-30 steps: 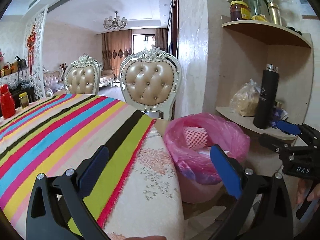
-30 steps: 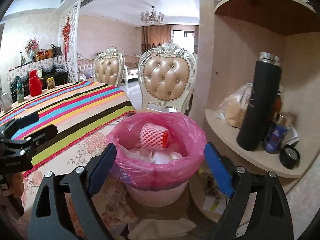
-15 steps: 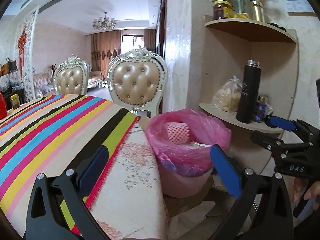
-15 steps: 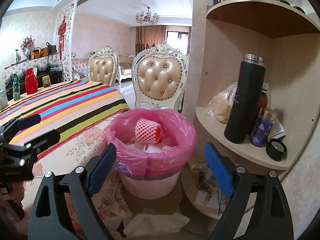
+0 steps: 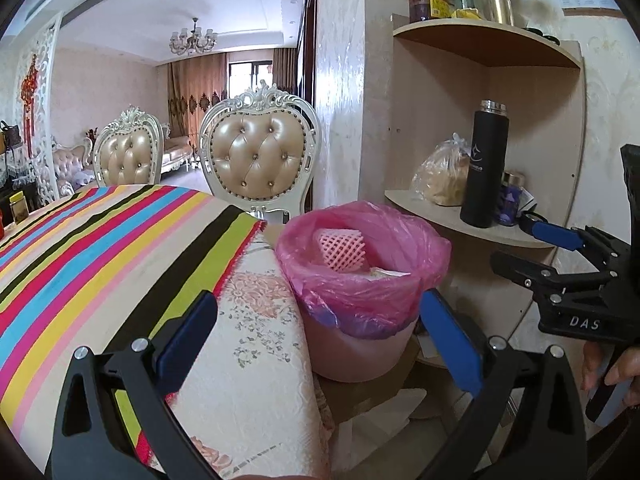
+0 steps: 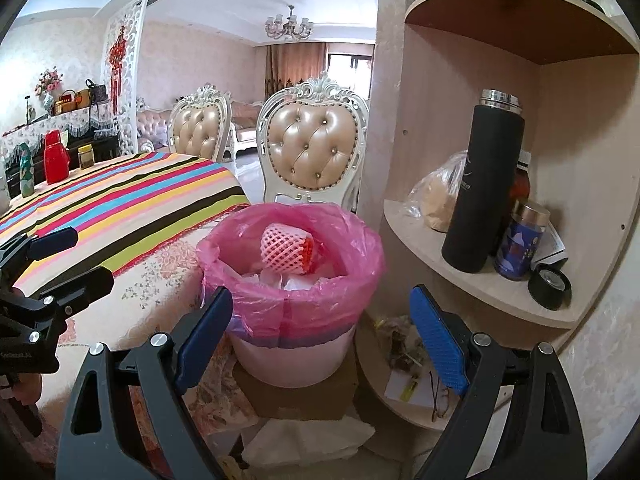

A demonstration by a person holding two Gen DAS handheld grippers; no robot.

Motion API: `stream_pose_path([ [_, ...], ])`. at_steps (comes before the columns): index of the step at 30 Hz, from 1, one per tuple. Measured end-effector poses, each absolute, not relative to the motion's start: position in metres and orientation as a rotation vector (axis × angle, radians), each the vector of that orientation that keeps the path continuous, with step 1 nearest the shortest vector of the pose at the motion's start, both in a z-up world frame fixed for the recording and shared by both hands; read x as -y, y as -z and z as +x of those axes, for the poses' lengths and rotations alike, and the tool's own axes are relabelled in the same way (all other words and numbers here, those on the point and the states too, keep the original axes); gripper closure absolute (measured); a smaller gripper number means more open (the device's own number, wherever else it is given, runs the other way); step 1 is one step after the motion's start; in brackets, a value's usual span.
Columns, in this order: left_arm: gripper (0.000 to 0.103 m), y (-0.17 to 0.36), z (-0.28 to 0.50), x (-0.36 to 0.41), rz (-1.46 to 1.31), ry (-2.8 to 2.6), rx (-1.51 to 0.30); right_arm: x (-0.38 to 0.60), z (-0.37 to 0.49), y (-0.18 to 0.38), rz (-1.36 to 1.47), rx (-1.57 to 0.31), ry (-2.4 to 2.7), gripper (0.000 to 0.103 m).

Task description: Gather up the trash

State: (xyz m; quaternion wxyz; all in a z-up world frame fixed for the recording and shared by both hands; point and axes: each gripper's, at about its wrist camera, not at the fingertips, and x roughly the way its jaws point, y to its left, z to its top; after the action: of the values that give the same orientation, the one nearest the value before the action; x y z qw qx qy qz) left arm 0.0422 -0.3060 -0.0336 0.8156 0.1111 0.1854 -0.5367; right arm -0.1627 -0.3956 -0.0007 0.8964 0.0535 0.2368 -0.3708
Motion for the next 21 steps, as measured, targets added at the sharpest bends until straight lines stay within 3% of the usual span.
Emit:
stream_pose_path([
  [21,0.005,0.0362,0.0423,0.3076,0.255,1.146,-0.399,0.4011,-0.1666,0.0026,0.135,-0.492,0.770,0.019],
])
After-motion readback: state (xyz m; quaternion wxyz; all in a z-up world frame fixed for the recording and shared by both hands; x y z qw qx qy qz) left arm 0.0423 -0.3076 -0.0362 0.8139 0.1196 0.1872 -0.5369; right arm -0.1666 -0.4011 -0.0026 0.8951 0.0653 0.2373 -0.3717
